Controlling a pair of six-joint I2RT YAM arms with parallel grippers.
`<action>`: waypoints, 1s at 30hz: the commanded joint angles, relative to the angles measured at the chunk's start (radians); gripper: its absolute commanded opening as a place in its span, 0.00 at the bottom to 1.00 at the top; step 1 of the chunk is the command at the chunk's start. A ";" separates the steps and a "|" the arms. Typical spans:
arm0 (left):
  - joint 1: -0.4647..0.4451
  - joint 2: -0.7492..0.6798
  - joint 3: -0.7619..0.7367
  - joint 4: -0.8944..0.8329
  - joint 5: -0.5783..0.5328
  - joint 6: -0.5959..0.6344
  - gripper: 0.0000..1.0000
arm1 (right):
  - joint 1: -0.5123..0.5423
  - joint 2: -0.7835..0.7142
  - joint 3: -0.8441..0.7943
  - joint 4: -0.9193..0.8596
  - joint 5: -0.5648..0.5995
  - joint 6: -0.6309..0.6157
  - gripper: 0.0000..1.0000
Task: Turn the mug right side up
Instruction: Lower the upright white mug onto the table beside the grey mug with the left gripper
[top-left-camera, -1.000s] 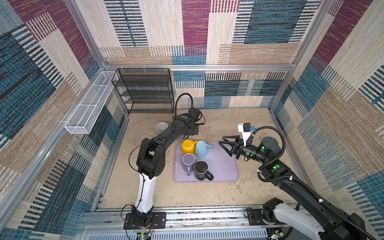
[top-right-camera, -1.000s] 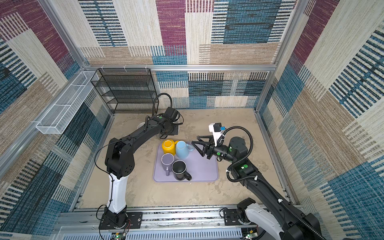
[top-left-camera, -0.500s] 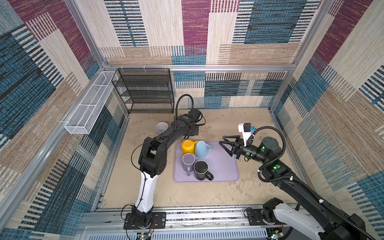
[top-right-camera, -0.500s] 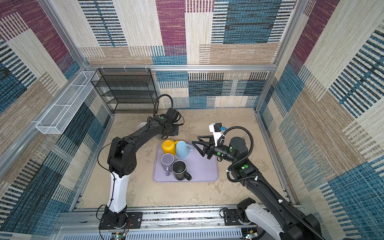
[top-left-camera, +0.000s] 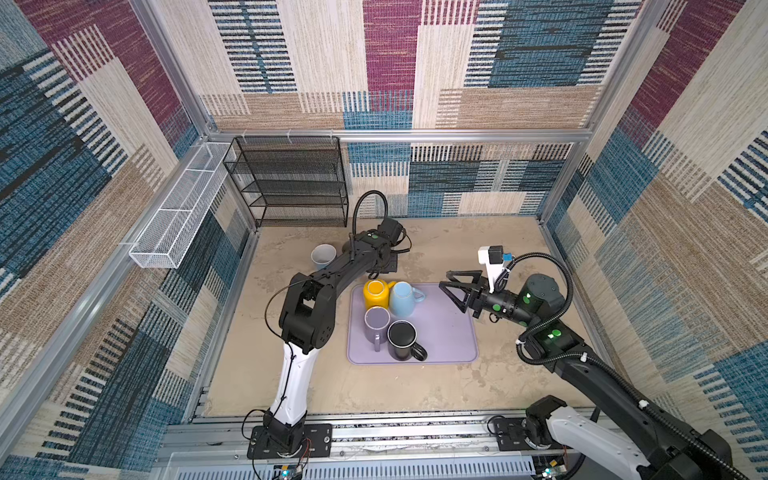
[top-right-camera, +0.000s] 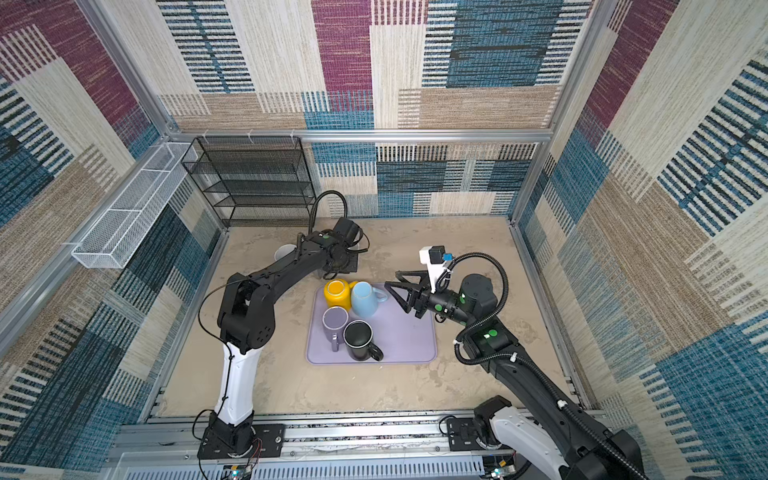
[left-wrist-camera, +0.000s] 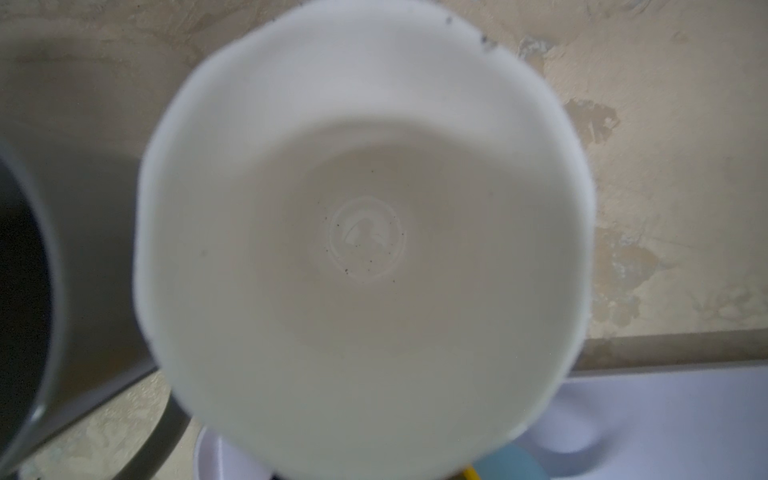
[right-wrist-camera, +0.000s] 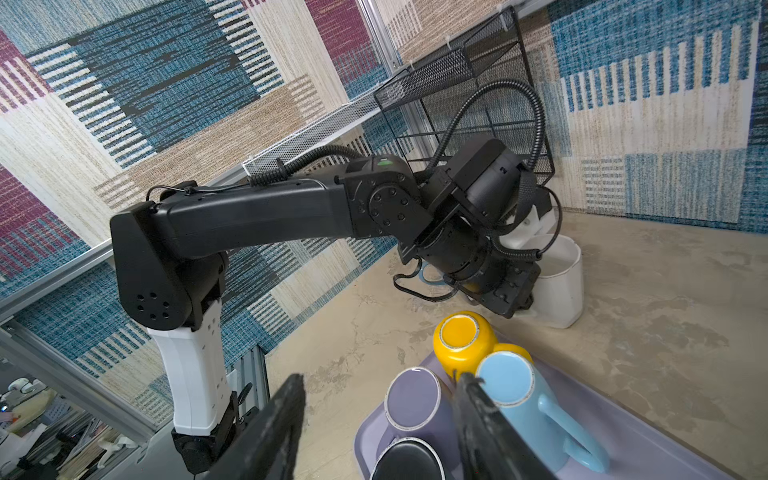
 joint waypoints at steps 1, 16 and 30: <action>-0.001 0.000 0.009 0.028 -0.020 -0.028 0.00 | -0.001 -0.007 0.000 0.002 0.008 -0.005 0.60; -0.001 0.006 0.004 0.028 -0.015 -0.040 0.00 | -0.002 -0.010 0.007 -0.014 0.005 -0.010 0.60; -0.001 0.006 0.005 0.027 -0.019 -0.039 0.04 | -0.003 0.004 0.020 -0.015 0.000 -0.015 0.61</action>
